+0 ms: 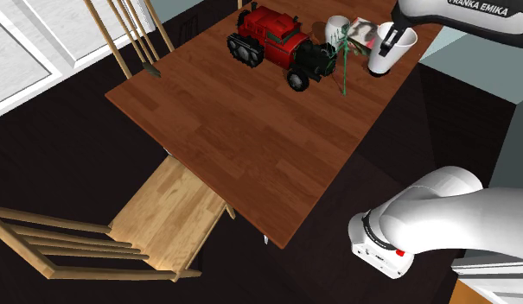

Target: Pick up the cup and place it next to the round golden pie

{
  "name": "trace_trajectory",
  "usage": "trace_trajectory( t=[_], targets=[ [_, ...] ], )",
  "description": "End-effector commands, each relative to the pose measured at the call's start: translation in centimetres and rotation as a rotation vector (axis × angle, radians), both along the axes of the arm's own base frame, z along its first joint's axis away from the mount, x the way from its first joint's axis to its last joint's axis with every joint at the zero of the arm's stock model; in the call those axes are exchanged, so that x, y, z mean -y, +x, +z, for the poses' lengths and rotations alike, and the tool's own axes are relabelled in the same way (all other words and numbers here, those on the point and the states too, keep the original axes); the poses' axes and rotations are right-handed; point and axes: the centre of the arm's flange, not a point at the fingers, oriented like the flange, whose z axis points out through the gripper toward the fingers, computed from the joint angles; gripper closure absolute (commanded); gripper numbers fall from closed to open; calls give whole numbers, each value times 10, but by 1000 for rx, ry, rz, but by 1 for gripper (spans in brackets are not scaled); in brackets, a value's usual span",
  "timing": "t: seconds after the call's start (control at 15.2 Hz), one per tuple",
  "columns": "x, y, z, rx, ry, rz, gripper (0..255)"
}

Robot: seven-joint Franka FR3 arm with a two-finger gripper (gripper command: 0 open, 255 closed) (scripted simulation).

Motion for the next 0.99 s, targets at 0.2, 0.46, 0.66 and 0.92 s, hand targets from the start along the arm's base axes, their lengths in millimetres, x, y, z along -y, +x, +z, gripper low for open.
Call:
trace_trajectory(
  t=[0.2,0.46,0.66,0.92],
  targets=[
    [65,-15,0,-1,-1,1,255],
    [116,-27,0,-1,-1,1,255],
    [121,-28,-11,-1,-1,1,255],
    [121,-28,-32,-1,-1,1,255]
  ],
)
